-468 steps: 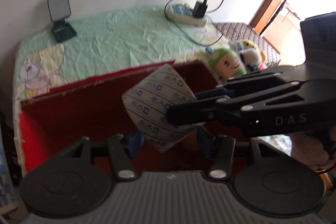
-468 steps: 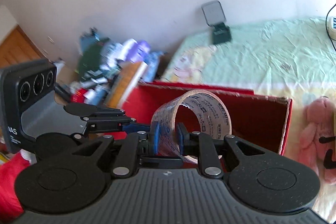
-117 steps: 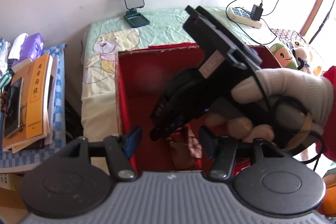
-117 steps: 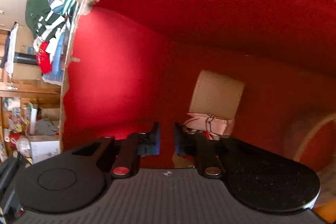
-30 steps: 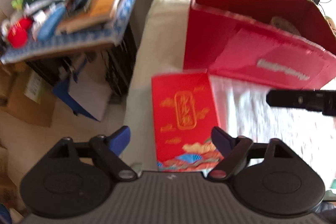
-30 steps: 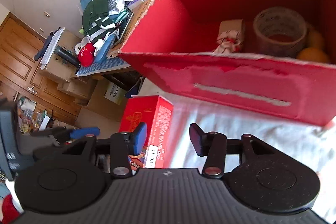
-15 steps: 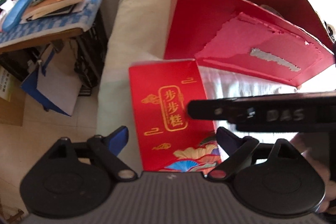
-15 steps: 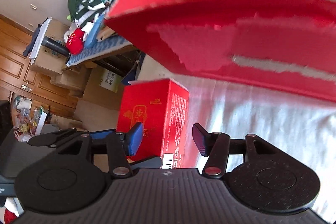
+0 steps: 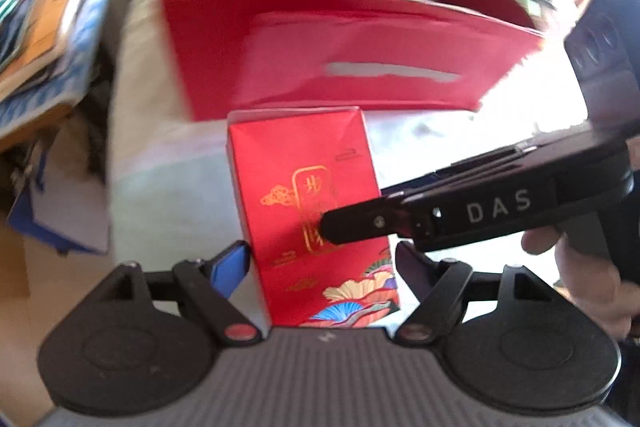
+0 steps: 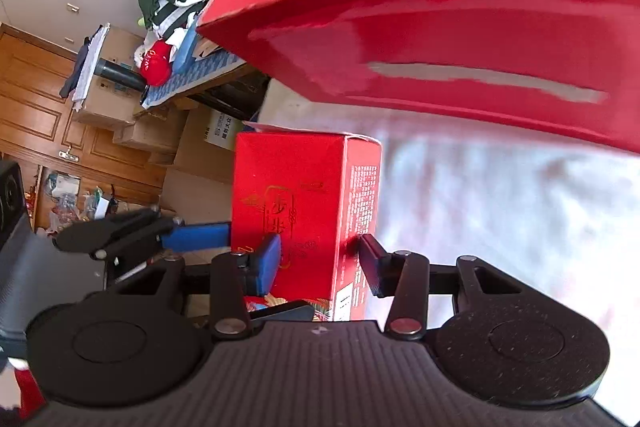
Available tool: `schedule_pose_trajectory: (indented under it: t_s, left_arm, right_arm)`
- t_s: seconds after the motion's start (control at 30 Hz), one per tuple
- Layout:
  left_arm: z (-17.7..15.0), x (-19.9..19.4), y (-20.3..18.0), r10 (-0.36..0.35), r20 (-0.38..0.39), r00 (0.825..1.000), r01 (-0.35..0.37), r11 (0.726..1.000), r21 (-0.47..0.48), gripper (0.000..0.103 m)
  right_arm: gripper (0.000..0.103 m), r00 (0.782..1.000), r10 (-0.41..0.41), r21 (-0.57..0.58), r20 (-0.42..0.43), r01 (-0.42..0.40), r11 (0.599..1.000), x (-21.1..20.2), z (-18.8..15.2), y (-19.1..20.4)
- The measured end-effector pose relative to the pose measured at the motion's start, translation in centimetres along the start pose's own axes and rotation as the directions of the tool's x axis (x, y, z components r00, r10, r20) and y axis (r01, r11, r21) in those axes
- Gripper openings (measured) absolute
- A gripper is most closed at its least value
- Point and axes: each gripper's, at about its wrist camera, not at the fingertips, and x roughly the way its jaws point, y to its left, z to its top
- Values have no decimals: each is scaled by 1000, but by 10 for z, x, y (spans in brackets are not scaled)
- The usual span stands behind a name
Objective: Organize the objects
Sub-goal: 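Grasp the small red printed gift box with the right gripper, then lift the red gift box with the right gripper over the red box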
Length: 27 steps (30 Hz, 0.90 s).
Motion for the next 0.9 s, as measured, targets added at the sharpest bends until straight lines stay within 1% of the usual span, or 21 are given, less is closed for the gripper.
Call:
schedule_pose_trajectory:
  t_s: [0.1,0.17,0.23,0.33,0.4,0.47,0.53,0.6,0.67,0.77,0.83,0.9]
  left_arm:
    - [6,2,-35,-41,7,999,40,996,82,77]
    - [13,3,-64,-68,15,998,65,987,149,77]
    - [21,5,-96,-94,23,995,87,971,221,78]
    - [33,10,-148,-127,33,991,109,937,331,78]
    - [39,13,-179,-149,45,988,121,915,385,78]
    - [45,13,-204,-178,58,982,138,898,419,78]
    - [53,11,-228,-203,80,976,147,883,446,78]
    - [63,5,-246,-224,114,968,146,872,467,78]
    - [74,-3,-256,-229,156,961,129,868,479,78]
    - [92,-22,-258,-223,230,947,93,878,469,78]
    - [106,-38,-245,-213,283,935,67,892,448,78]
    - [120,-52,-228,-191,325,926,39,906,421,78]
  right_arm:
    - [46,999,-30,10,22,29,1000,-32,-14,-18]
    - [46,998,-52,28,42,50,998,-56,-26,-35]
    - [46,995,-75,56,58,72,996,-77,-36,-50]
    - [46,985,-122,115,120,108,987,-116,-52,-74]
    - [46,974,-153,153,170,127,980,-143,-63,-91]
    - [45,956,-183,179,227,144,973,-170,-74,-104]
    - [45,937,-205,201,284,150,968,-194,-82,-114]
    - [44,911,-221,212,349,153,965,-218,-85,-121]
    - [44,884,-232,200,406,161,966,-233,-82,-121]
    - [44,850,-221,161,478,163,973,-249,-67,-115]
    - [44,837,-194,122,511,153,981,-248,-46,-102]
    - [44,833,-156,87,531,129,988,-247,-24,-95]
